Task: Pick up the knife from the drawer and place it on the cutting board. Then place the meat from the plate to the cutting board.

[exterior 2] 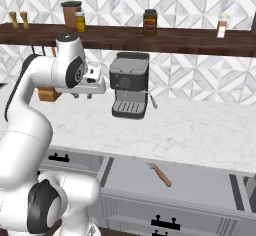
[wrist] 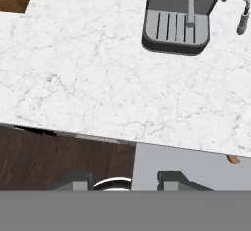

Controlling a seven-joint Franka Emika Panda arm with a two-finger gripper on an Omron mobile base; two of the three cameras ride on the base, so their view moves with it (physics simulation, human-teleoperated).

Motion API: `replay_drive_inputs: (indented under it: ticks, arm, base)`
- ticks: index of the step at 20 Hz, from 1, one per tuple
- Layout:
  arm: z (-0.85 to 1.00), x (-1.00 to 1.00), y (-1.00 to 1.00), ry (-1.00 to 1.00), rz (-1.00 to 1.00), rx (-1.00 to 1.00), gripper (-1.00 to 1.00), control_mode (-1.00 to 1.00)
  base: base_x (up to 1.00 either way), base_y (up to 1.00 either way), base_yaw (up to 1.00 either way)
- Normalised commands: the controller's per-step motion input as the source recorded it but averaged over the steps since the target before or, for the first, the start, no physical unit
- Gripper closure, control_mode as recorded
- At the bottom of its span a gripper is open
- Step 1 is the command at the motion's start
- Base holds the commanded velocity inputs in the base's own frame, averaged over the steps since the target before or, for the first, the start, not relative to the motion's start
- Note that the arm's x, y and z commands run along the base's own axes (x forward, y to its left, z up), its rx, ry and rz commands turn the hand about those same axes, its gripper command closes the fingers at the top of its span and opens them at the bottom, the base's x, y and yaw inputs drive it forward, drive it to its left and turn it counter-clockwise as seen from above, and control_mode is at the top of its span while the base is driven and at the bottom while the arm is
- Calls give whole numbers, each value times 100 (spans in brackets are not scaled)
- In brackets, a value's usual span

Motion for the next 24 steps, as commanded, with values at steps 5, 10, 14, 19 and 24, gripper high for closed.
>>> replay_drive_inputs:
  ticks: [5,10,14,19,24]
  arm:
    - [-2,-56,-42,-1,1,0,-100,-100]
    - [-7,-100,-84,-3,0,4,-100,-100]
    - [-5,-100,-71,-2,0,2,-100,-100]
    - [-1,-53,-17,0,-7,0,-100,-100]
    - [0,0,0,0,0,0,-100,100]
  base:
    - [0,0,0]
    - [0,0,0]
    - [0,0,0]
    - [0,0,0]
    - [0,0,0]
